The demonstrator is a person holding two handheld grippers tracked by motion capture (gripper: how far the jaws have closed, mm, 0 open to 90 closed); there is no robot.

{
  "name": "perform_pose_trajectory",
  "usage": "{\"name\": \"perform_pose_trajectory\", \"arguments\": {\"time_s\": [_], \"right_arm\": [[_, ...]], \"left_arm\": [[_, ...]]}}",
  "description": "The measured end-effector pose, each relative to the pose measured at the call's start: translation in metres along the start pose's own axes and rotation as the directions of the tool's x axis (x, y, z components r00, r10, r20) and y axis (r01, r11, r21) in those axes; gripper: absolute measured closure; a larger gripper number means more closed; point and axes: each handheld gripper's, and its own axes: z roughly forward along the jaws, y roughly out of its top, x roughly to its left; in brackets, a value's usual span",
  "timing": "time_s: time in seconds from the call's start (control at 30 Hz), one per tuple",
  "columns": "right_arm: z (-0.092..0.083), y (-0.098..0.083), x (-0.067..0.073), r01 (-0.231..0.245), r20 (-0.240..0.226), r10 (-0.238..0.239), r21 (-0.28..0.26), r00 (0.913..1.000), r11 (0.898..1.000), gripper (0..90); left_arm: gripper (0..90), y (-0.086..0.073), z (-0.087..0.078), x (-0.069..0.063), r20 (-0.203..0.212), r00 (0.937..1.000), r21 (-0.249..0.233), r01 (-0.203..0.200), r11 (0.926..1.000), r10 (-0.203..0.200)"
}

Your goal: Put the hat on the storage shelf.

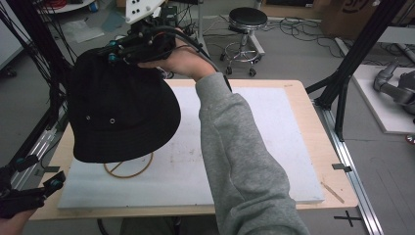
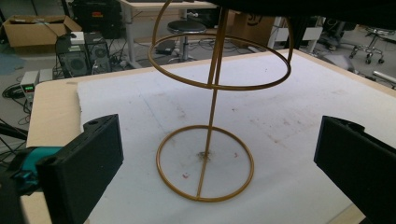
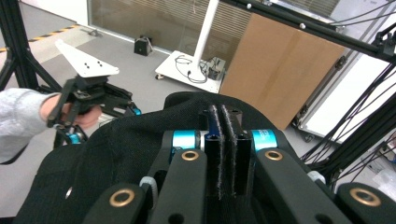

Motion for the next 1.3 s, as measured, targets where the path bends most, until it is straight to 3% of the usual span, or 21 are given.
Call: {"name": "perform_pose_trajectory", "arguments": {"time_s": [0.27,0.53,0.93,1.3], "right_arm": [[0.026,-0.004,-0.002,0.004,-0.017,-0.004,0.018,0.9999,1.000,88.6],[0.051,-0.026,-0.006,-0.036,-0.022,0.037,0.032,0.9991,0.999,88.6],[0.074,-0.053,-0.006,-0.079,-0.060,0.082,0.055,0.9948,0.995,88.5],[0.082,-0.066,-0.004,-0.101,-0.076,0.106,0.069,0.9915,0.992,88.4]], "left_arm": [[1.7,0.000,-0.003,-0.001,-0.003,1.0000,-0.005,-0.003,1.0000,0.003],[1.7,0.000,-0.007,0.001,-0.007,1.0000,-0.014,-0.001,0.9999,0.001],[1.7,0.000,-0.006,0.002,-0.008,1.0000,-0.008,-0.001,1.0000,0.001],[1.7,0.000,-0.004,0.001,-0.005,1.0000,-0.005,-0.003,1.0000,0.002]]}}
